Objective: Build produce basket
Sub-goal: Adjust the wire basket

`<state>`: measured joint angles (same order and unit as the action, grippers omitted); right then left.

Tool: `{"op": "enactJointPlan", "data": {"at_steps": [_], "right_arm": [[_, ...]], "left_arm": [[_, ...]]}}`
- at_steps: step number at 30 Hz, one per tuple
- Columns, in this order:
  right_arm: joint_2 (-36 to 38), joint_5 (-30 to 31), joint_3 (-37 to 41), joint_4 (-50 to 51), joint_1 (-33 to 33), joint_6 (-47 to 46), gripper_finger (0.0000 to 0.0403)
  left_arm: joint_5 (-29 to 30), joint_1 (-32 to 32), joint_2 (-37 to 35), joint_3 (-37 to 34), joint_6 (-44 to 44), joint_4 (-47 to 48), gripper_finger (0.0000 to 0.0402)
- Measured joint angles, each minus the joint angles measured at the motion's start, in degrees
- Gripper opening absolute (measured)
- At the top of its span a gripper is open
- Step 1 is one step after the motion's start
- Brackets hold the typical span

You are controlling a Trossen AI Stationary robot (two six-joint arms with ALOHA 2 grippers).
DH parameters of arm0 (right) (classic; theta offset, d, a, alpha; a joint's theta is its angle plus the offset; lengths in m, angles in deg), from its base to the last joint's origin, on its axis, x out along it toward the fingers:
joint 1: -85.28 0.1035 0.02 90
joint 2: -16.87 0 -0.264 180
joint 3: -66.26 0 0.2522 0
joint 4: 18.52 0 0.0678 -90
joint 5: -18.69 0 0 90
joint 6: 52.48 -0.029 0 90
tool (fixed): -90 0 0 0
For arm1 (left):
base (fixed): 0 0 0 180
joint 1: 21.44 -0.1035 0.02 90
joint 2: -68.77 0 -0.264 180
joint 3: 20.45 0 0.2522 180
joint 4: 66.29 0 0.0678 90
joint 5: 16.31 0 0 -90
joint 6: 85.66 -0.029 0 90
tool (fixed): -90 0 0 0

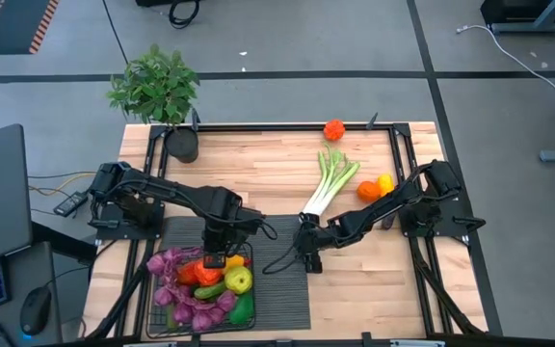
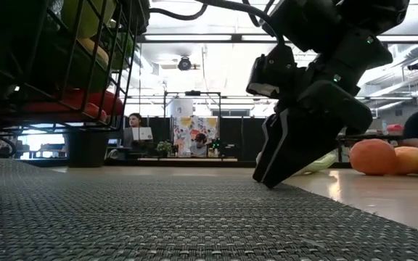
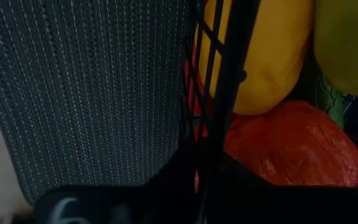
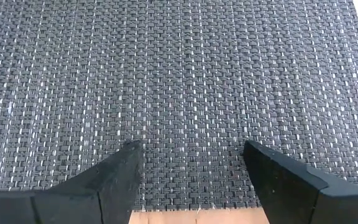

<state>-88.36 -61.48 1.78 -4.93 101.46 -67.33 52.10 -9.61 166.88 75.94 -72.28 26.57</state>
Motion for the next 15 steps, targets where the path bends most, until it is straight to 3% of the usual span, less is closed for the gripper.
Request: {"op": "enactJointPlan", "data": {"at_steps": [8, 15], "right_arm": [[2.10, -3.62, 0.12, 1.85, -0.02, -6.10, 0.0285], [3.15, -3.46, 0.04, 4.61, 0.07, -6.02, 0.0285]], "left_arm": [[2.53, 0.04, 0.00, 0.00, -3.56, -0.57, 0.0008], [2.45, 0.02, -0.02, 0.00, -3.76, -1.70, 0.0009]]}}
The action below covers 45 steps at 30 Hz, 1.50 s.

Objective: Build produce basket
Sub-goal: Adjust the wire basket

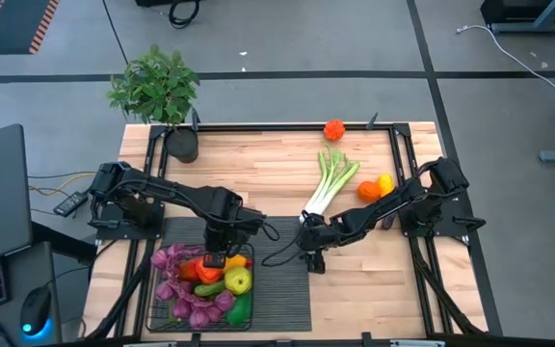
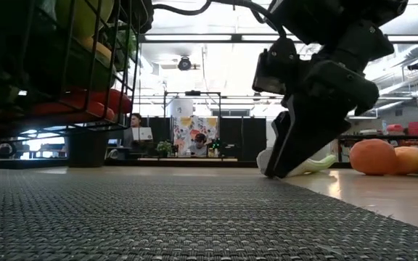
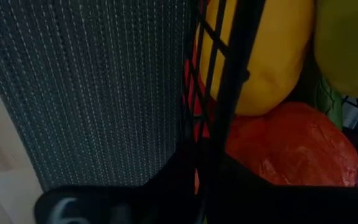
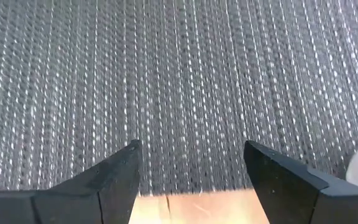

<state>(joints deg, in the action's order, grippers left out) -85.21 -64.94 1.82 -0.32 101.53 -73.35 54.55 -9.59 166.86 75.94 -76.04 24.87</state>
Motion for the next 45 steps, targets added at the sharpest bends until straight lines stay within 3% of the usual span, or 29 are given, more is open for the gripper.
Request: {"op": "enactJointPlan", "data": {"at_steps": [8, 17, 27, 37, 45], "right_arm": [[0.00, 0.00, 0.00, 3.10, 0.00, -0.20, 0.0285], [1.95, -1.70, 0.00, 6.31, 0.58, -7.29, 0.0283], [3.56, 0.04, 0.00, 6.09, 1.30, -7.29, 0.0279], [3.56, -0.48, 0.00, 6.11, 1.55, -8.31, 0.0277], [3.56, -0.50, 0.00, 6.22, 1.64, -10.06, 0.0275]], "left_arm": [[0.97, -0.02, 0.00, -0.14, -0.39, -0.31, 0.0009], [2.03, 1.91, -0.04, -3.59, -7.34, 0.57, 0.0009], [2.08, -0.70, -0.04, -4.26, -2.33, -0.46, 0.0009], [3.16, -2.37, -0.04, -4.24, -6.98, -0.87, 0.0009], [2.62, -2.38, -0.04, -4.24, -5.20, -4.40, 0.0014]]}}
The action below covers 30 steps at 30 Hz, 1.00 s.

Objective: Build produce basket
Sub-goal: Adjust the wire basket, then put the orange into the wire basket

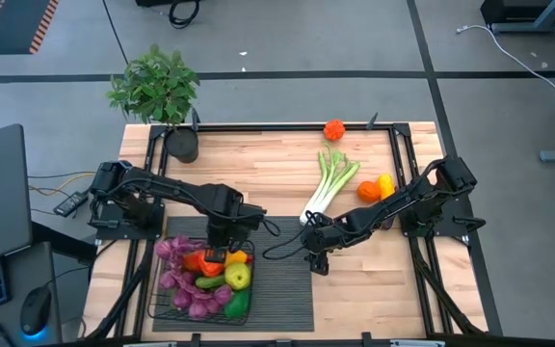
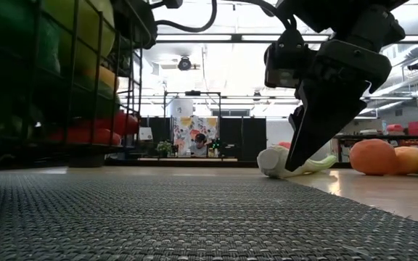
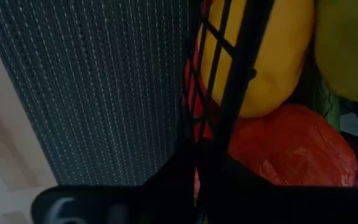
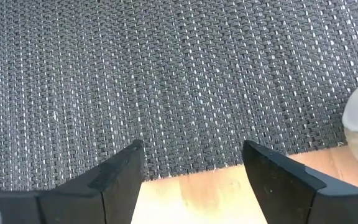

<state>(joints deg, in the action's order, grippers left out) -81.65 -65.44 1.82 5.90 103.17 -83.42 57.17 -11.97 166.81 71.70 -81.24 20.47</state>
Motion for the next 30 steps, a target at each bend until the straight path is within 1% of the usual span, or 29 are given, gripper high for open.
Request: {"op": "enactJointPlan", "data": {"at_steps": [5, 9, 11, 20, 26, 30], "right_arm": [[0.00, -0.01, 0.00, 0.00, 0.00, -0.02, 0.0274], [0.00, -1.25, 0.00, 0.00, 0.00, -0.07, 0.0273], [0.00, -1.61, 0.00, 0.00, 0.11, -0.07, 0.0273], [0.04, -2.54, 0.00, 0.17, 1.59, -1.05, 0.0272], [0.16, -2.58, -0.02, 1.25, 2.81, -1.62, 0.0272], [1.50, -2.58, -0.02, 3.03, 3.04, -2.23, 0.0272]], "left_arm": [[0.03, -0.31, 0.00, 0.00, 0.95, -1.11, 0.0015], [0.54, -0.33, 0.17, 0.00, 2.11, -1.10, 0.0021], [0.79, -0.31, 0.17, 0.00, 2.42, -1.26, 0.0035], [1.09, -0.29, 0.13, 0.00, 2.54, -0.85, 0.0122], [1.29, -0.33, 0.13, 0.10, 2.43, 2.80, 0.0152], [1.37, -0.31, 0.12, 2.82, 2.38, 7.53, 0.0161]]}}
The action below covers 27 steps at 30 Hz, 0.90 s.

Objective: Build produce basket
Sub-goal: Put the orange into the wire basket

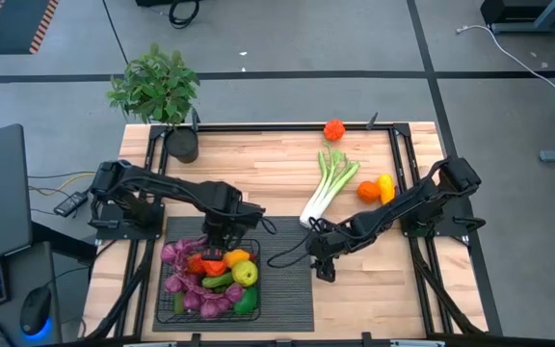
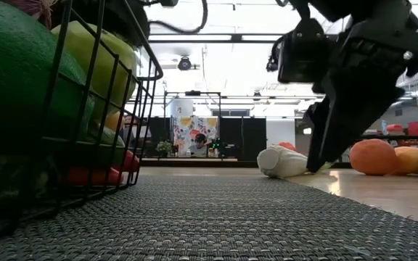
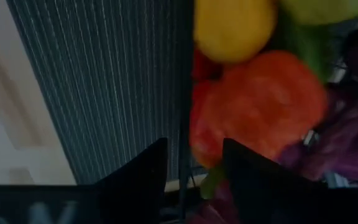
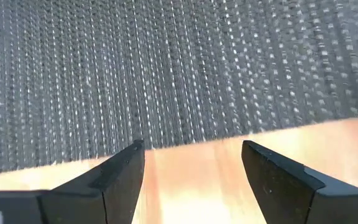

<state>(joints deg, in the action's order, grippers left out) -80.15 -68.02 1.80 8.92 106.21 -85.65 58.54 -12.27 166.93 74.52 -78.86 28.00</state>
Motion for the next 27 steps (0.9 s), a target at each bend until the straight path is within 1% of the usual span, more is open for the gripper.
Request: {"op": "enactJointPlan", "data": {"at_steps": [6, 8, 11, 15, 17, 20, 23, 24, 27], "right_arm": [[5.22, 1.56, -0.02, 1.11, -0.65, 0.12, 0.0272], [7.48, 1.58, -0.04, 3.03, -1.09, -0.40, 0.0272], [11.42, 2.73, -0.04, 9.09, -1.60, -1.82, 0.0272], [17.56, 6.48, -0.04, 17.96, -2.70, -4.77, 0.0272], [20.80, 8.31, -0.04, 21.19, -3.61, -7.21, 0.0272], [24.93, 9.97, -0.04, 24.94, -5.19, -12.99, 0.0272], [27.60, 9.82, -0.04, 27.79, -6.46, -19.97, 0.0272], [28.27, 9.49, -0.04, 28.77, -6.76, -22.10, 0.0272], [29.78, 8.79, -0.04, 33.52, -7.13, -28.55, 0.0272]], "left_arm": [[0.16, 0.00, -0.07, 7.61, 0.83, 0.04, 0.0161], [1.00, 0.00, -0.07, 9.92, 1.55, 0.12, 0.0162], [3.71, 0.00, -0.06, 14.55, 1.59, 1.82, 0.0164], [9.59, -0.34, -0.07, 22.12, 2.23, 1.34, 0.0162], [13.36, -0.93, -0.07, 25.85, 3.94, -2.31, 0.0159], [19.39, -2.11, -0.18, 29.33, 6.63, -12.73, 0.0156], [26.71, -3.79, -0.19, 29.18, 11.97, -24.32, 0.0157], [28.50, -4.65, 0.07, 28.74, 14.34, -26.76, 0.0157], [30.37, -7.73, 1.48, 26.87, 22.38, -31.22, 0.0157]]}}
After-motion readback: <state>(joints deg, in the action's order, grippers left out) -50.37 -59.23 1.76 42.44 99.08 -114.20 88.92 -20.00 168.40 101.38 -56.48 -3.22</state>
